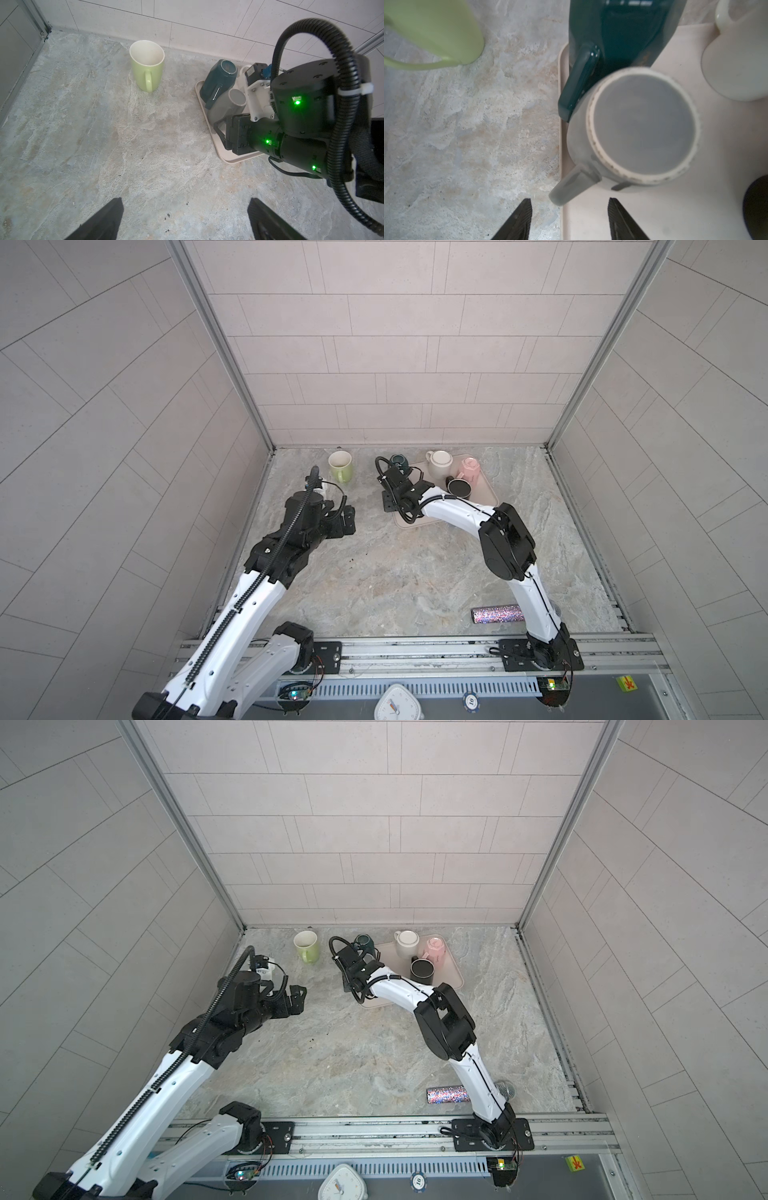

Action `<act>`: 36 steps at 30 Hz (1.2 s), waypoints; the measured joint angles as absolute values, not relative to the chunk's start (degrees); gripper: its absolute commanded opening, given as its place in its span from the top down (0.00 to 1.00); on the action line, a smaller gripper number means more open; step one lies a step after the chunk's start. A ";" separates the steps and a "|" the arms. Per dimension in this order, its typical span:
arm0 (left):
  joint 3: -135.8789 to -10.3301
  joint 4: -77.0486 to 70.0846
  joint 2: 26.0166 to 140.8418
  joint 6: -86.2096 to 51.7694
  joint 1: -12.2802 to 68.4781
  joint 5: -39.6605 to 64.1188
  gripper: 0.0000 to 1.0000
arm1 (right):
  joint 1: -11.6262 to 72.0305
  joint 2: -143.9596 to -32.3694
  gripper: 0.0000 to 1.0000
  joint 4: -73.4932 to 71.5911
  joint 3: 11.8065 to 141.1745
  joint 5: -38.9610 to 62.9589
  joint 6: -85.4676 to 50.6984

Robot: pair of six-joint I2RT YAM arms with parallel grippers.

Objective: Turn the mug right side up
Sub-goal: Move the mug to the tray.

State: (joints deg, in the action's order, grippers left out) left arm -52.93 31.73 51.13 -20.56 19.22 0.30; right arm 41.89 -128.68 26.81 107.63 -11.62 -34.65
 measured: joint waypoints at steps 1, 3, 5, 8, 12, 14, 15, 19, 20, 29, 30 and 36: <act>-52.90 31.70 51.13 -20.58 19.31 0.40 0.00 | 41.87 -129.08 0.39 26.92 108.47 -12.21 -34.72; -52.88 31.70 51.13 -20.60 19.42 0.58 0.00 | 41.91 -129.91 0.39 27.27 109.91 -13.10 -34.83; -52.88 31.64 51.11 -20.60 19.49 0.89 0.00 | 42.15 -130.96 0.39 27.38 111.07 -14.17 -34.87; -52.69 31.57 51.05 -20.64 19.53 1.15 0.00 | 42.13 -132.03 0.39 27.33 111.44 -15.51 -34.83; -52.10 31.35 50.83 -20.80 19.53 1.69 0.00 | 41.76 -132.44 0.39 27.35 111.13 -17.06 -34.61; -51.86 31.29 50.70 -20.97 19.53 2.15 0.00 | 41.50 -132.44 0.39 27.38 111.07 -17.21 -34.50; -51.81 31.18 50.68 -21.02 19.53 2.33 0.00 | 41.36 -132.44 0.39 27.31 110.93 -17.19 -34.50; -51.70 31.03 50.30 -21.10 19.53 2.63 0.00 | 40.66 -132.44 0.39 27.20 109.34 -17.21 -34.48; -51.68 30.98 50.17 -21.12 19.53 2.66 0.00 | 40.49 -132.44 0.39 27.24 108.81 -17.21 -34.48; -51.11 30.28 49.39 -21.26 19.53 3.03 0.00 | 39.05 -131.07 0.40 27.31 103.79 -17.65 -34.09; -51.07 30.28 49.32 -21.41 19.53 3.09 0.00 | 38.85 -130.34 0.40 27.31 102.85 -17.82 -34.09; -50.74 30.22 49.08 -21.82 19.53 3.73 0.00 | 37.04 -125.69 0.43 27.42 98.56 -16.86 -34.15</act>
